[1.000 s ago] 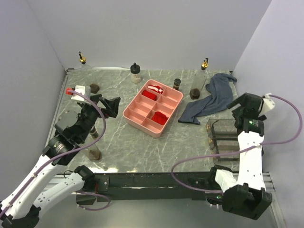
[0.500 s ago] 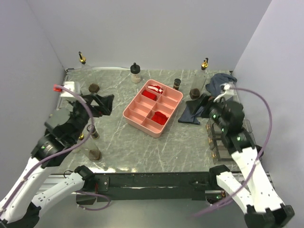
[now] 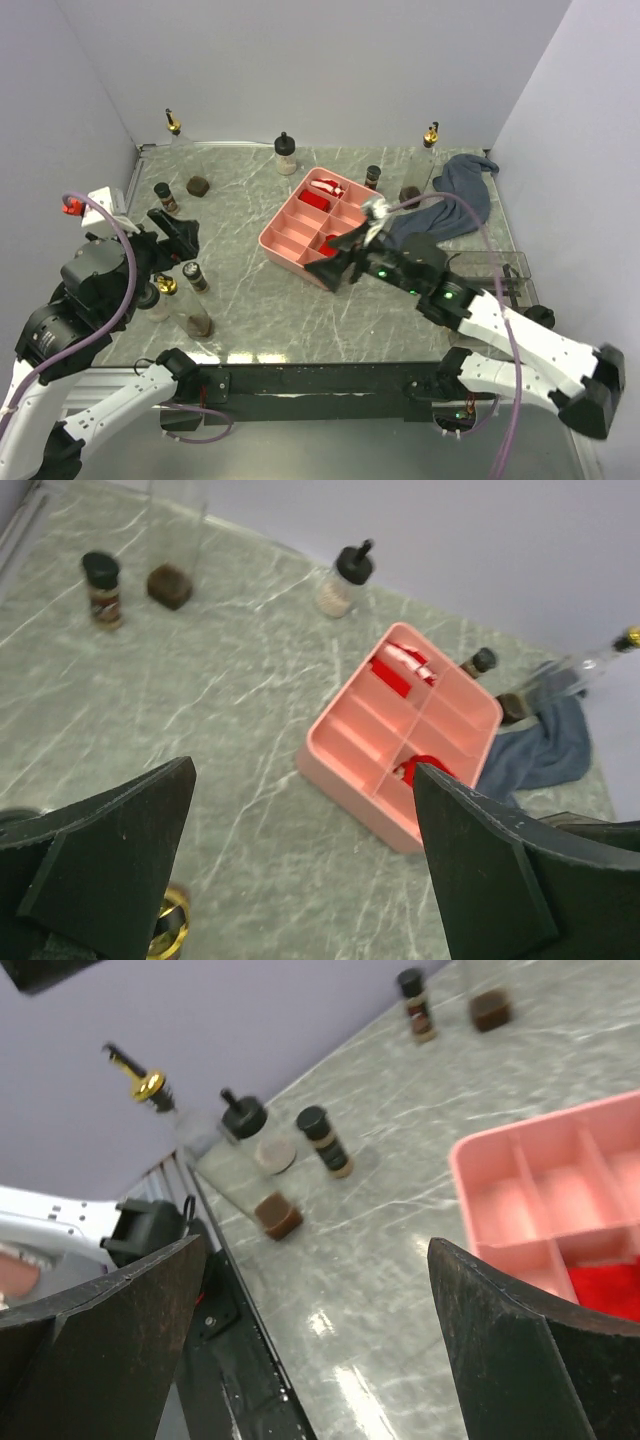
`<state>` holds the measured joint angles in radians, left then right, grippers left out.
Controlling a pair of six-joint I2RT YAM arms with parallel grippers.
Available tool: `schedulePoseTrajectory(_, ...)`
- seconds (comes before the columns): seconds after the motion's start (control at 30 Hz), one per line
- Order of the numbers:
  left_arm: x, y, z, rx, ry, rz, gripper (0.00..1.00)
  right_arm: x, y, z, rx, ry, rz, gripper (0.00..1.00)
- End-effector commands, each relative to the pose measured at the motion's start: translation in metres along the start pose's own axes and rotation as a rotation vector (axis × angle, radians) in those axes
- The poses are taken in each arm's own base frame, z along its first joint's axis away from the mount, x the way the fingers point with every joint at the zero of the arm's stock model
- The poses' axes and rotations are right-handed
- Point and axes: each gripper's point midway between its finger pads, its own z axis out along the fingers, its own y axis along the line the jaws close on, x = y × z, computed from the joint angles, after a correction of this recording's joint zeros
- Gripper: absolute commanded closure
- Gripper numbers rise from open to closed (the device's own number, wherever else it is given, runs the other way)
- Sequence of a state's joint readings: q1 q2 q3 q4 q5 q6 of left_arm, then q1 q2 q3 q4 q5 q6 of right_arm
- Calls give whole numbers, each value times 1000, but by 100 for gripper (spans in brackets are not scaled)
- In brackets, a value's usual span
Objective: Organize the condiment bottles
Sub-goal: Pick up the bottle from the corner of the board.
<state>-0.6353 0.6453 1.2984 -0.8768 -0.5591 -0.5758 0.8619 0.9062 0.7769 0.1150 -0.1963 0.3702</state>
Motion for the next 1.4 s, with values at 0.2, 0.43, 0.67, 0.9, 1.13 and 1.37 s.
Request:
schedulePoseTrajectory(0.2,-6,35,-24,-115,-41,-99,3,-43,64,79,-105,-88,-88,0)
schedulePoseTrajectory(0.43,25,81,-26,-308,-75,-248,3,-43,43,67,-1,-120,-74,0)
schedulePoseTrajectory(0.67,49,101,-27,-404,-82,-386,3,-38,20,53,113,-123,-71,0)
schedulePoseTrajectory(0.9,73,88,-3,-383,-4,-317,1,-30,3,49,192,-113,-90,0)
schedulePoseTrajectory(1.13,101,88,9,-382,64,-259,8,-23,-9,45,244,-104,-101,0)
schedulePoseTrajectory(1.37,114,86,12,-383,97,-279,28,-19,-14,45,265,-85,-103,0)
